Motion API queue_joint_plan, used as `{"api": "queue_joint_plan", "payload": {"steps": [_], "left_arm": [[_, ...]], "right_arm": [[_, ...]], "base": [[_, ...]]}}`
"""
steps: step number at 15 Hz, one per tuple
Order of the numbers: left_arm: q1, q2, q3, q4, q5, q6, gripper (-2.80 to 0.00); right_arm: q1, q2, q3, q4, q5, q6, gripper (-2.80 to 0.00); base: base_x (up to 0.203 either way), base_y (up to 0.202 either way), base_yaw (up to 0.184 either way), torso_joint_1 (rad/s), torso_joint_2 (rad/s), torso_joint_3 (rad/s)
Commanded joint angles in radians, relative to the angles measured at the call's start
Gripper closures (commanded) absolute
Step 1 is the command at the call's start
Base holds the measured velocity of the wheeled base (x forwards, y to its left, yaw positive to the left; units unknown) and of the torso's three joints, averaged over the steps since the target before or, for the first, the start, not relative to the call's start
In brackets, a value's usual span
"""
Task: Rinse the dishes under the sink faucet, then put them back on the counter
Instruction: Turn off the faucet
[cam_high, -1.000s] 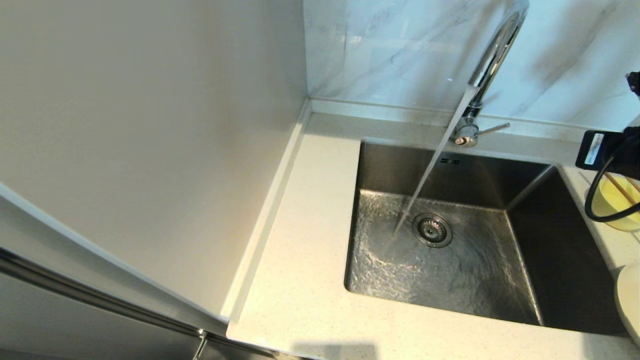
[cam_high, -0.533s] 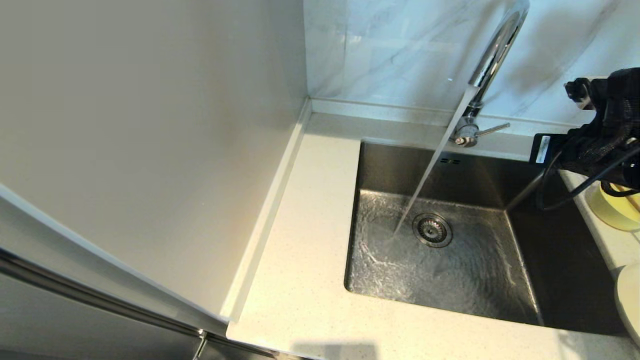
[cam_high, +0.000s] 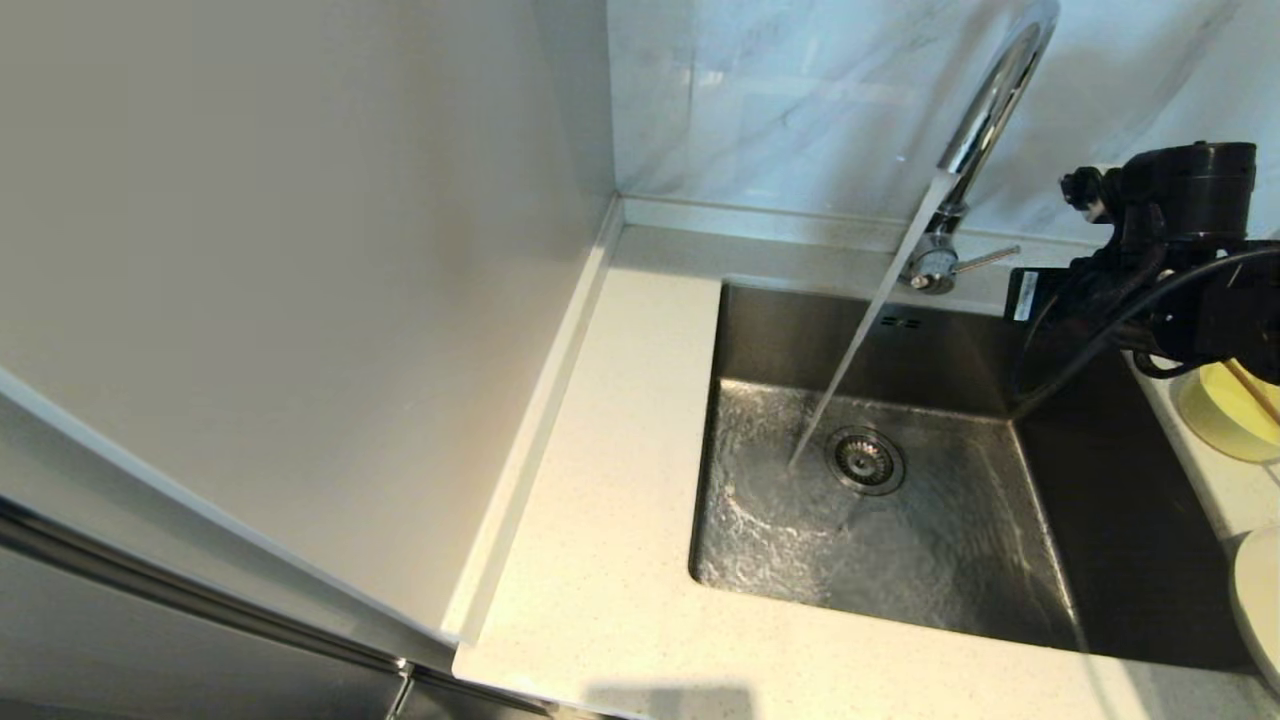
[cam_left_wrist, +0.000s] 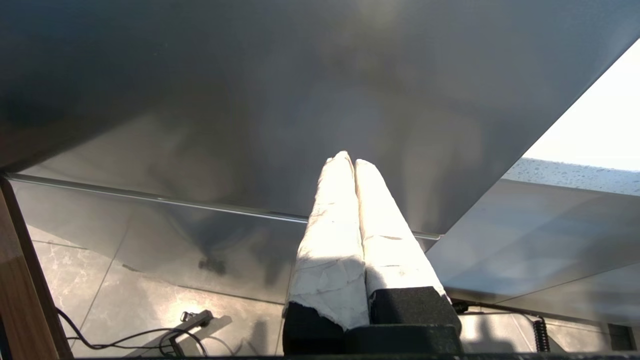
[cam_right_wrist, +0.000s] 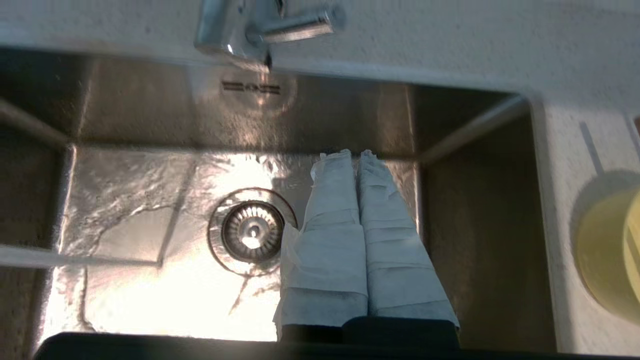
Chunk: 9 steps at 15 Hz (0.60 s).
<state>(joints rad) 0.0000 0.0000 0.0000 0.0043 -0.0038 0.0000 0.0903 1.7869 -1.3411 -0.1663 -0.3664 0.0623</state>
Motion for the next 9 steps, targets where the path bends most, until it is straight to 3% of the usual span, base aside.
{"api": "queue_joint_plan", "payload": {"steps": [1, 9], "left_arm": [[0.0, 0.0, 0.0, 0.0, 0.001, 0.0, 0.0], [0.0, 0.0, 0.0, 0.0, 0.001, 0.0, 0.0]], "right_arm": [[0.004, 0.045, -0.037, -0.001, -0.01, 0.001, 0.0], [0.005, 0.134, -0.182, 0.002, -0.025, 0.086, 0.0]], "base": [[0.0, 0.0, 0.0, 0.0, 0.0, 0.0], [0.0, 0.0, 0.0, 0.0, 0.0, 0.0]]}}
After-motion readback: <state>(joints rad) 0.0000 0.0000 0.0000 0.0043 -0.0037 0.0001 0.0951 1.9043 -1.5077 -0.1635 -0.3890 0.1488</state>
